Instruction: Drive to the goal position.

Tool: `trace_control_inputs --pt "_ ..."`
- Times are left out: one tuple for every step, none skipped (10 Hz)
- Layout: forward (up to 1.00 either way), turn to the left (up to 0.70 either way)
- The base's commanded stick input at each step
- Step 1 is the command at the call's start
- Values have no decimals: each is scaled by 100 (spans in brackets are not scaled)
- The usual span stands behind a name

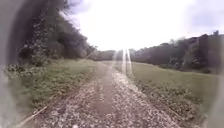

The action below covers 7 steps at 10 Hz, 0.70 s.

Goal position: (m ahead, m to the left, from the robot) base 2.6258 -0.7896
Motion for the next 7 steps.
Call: trace_control_inputs --pt "85 0" --pt "85 0" --pt "85 0" --pt "85 0" --pt "85 0" --pt "85 0" --pt "85 0"
